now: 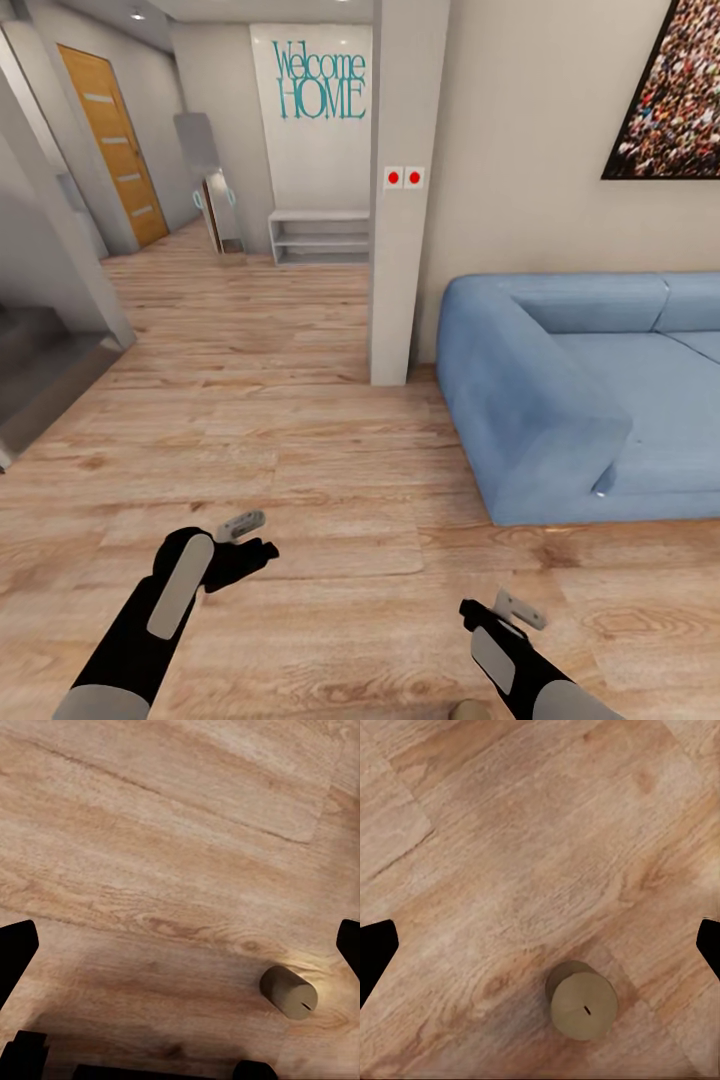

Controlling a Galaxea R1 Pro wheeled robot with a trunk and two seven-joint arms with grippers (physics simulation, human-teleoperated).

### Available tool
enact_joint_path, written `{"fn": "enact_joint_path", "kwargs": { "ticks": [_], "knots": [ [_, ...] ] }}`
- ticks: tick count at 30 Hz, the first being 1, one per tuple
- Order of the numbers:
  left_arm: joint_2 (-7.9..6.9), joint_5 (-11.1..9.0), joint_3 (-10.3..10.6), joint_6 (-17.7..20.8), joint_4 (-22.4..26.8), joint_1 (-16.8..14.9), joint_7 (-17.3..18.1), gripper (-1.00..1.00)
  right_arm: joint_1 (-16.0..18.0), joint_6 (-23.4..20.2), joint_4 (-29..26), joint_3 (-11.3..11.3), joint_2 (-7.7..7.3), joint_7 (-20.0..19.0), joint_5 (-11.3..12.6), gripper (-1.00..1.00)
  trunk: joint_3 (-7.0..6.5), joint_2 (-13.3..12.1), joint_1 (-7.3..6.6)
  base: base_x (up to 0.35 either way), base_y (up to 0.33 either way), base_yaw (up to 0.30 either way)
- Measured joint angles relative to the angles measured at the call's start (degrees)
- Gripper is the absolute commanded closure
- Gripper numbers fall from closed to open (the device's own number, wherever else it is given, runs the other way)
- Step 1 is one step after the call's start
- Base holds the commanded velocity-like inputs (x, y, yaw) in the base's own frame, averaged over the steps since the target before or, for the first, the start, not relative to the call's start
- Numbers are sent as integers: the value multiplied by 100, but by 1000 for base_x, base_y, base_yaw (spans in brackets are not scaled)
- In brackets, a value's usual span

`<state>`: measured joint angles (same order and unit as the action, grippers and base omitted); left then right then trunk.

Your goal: Place each of the two pumpkins and all three candles from the living room inside a cabinet in the living room (use any cabinet), then make sure every cabinet is closed, and position the cauldron so it is next to a table in the living room.

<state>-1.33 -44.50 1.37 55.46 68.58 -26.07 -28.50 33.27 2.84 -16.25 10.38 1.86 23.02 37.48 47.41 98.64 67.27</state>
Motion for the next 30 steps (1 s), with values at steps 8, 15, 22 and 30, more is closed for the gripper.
{"fn": "enact_joint_path", "kwargs": {
  "ticks": [8, 15, 22, 30],
  "knots": [
    [13, 0, 2, 88, -15, 3, -3, -100, 2, -488, 14, 3, 3, -3, -238, -100, 144, 321, 176, 0, 0, 0],
    [-18, 8, -1, 99, -8, 7, -8, -100, 0, -740, 136, 2, 3, 49, -498, -100, 269, 602, 330, 0, 0, 0],
    [11, 6, 6, 99, -7, 5, -17, -100, 2, -824, 340, 277, 7, 57, -542, -100, 395, 882, 483, 0, 0, 0],
    [15, 0, 54, 100, -7, 7, -17, -100, 1, -817, 452, 698, 10, 65, -548, -100, 539, 1203, 659, 0, 0, 0]
  ]
}}
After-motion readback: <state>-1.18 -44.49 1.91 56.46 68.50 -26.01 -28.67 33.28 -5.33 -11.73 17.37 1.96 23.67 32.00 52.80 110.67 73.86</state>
